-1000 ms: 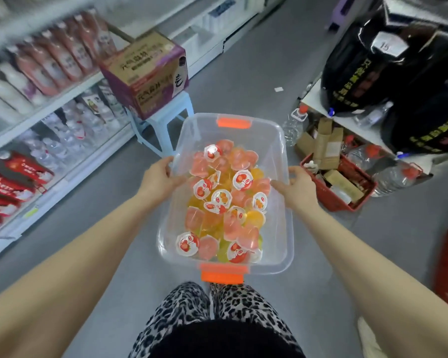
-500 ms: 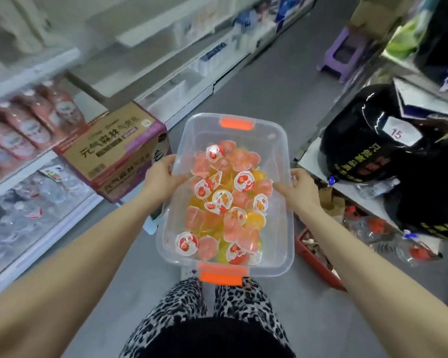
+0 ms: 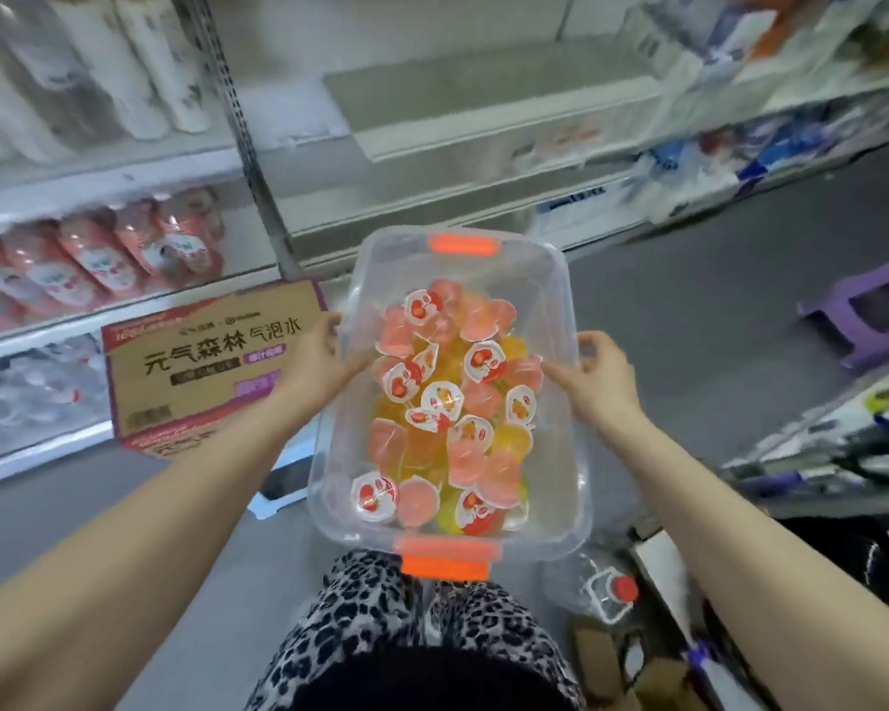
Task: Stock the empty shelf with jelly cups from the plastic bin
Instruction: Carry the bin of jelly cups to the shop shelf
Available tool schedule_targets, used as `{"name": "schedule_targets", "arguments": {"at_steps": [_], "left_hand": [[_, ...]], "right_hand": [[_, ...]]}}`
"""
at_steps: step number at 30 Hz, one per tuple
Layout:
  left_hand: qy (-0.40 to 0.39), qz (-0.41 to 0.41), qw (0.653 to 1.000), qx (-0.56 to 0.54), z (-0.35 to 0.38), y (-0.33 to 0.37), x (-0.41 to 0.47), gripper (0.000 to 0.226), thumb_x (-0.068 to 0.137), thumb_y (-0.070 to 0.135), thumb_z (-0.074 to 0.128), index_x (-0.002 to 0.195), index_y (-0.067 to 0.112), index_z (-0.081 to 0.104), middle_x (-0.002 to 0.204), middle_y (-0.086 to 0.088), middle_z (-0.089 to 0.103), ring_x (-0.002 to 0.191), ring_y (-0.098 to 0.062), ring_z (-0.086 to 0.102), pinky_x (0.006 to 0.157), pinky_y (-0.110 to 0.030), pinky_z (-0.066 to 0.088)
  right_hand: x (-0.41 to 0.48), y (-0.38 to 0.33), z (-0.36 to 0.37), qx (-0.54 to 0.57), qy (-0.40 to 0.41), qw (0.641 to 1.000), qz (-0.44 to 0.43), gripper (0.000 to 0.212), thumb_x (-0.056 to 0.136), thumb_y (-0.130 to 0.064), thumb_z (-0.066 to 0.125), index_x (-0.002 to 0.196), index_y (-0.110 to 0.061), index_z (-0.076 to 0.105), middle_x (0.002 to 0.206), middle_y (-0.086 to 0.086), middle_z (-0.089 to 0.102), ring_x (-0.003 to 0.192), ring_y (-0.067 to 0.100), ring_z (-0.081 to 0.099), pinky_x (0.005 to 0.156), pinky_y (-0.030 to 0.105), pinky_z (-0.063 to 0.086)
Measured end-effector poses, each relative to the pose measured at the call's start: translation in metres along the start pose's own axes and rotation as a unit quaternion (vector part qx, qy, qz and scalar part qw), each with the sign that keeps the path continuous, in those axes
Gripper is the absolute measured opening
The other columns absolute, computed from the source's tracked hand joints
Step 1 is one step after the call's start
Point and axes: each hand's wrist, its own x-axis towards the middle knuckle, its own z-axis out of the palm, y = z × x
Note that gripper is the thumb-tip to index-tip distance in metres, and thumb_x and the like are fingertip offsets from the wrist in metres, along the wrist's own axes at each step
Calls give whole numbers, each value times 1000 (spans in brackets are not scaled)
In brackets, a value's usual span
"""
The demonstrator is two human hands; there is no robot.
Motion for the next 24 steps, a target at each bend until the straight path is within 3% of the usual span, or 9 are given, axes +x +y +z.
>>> {"name": "schedule_targets", "arguments": {"at_steps": [5, 8, 11, 14, 15, 18, 20, 24], "left_hand": [[111, -93, 984, -103, -11, 3, 33, 81, 62, 55, 75, 127, 17, 46, 111, 0, 60, 94, -19, 60, 79, -38, 52], [182, -134, 965, -133, -29, -1, 46, 68, 67, 50, 71, 122, 19, 47, 102, 3, 56, 92, -20, 60, 80, -41, 54], [262, -184, 939, -127, -52, -11, 47, 35, 81, 30, 69, 107, 15, 52, 86, 4, 54, 83, -24, 58, 72, -33, 47], [307, -234, 917, -105, -70, -17, 35, 19, 85, 21, 61, 97, 16, 48, 75, -3, 54, 76, -31, 57, 66, -36, 45], [328, -247, 905, -111, -76, -21, 28, 18, 83, 21, 60, 98, 17, 49, 75, -4, 56, 74, -31, 58, 65, -37, 46], [402, -286, 859, -135, -87, -29, 8, 30, 80, 17, 60, 108, 22, 49, 95, 1, 62, 78, -27, 58, 69, -33, 46], [440, -336, 817, -160, -94, -37, -1, 50, 74, 29, 59, 121, 17, 48, 107, -1, 63, 83, -31, 61, 70, -37, 51], [506, -408, 728, -216, -89, -48, -10, 41, 81, 19, 62, 118, 21, 44, 91, -4, 62, 61, -27, 61, 46, -31, 48]], "right_hand": [[107, -68, 17, -55, -76, 989, -112, 62, 68, -53, 76, 117, -21, 56, 103, 4, 70, 93, 26, 67, 81, 48, 56], [147, -115, 42, -76, -118, 973, -186, 57, 72, -48, 77, 117, -18, 57, 99, 4, 70, 88, 25, 67, 79, 44, 55], [166, -166, 77, -96, -172, 946, -256, 51, 79, -40, 76, 120, -15, 58, 102, 3, 69, 90, 23, 66, 77, 39, 54], [172, -205, 113, -104, -230, 919, -302, 46, 83, -33, 74, 121, -14, 56, 93, -2, 66, 71, 8, 63, 58, 25, 48], [171, -217, 128, -115, -256, 904, -322, 46, 84, -31, 74, 123, -14, 55, 93, -2, 65, 68, 5, 59, 54, 22, 43], [170, -255, 175, -153, -319, 857, -374, 47, 83, -34, 73, 123, -17, 55, 103, 1, 68, 70, 14, 62, 53, 24, 42], [167, -282, 210, -191, -365, 814, -410, 47, 81, -40, 72, 119, -19, 56, 100, 1, 68, 73, 17, 62, 58, 26, 45], [159, -327, 277, -206, -443, 730, -478, 45, 77, -43, 74, 114, -22, 58, 102, -2, 67, 91, 23, 66, 82, 42, 54]]}}
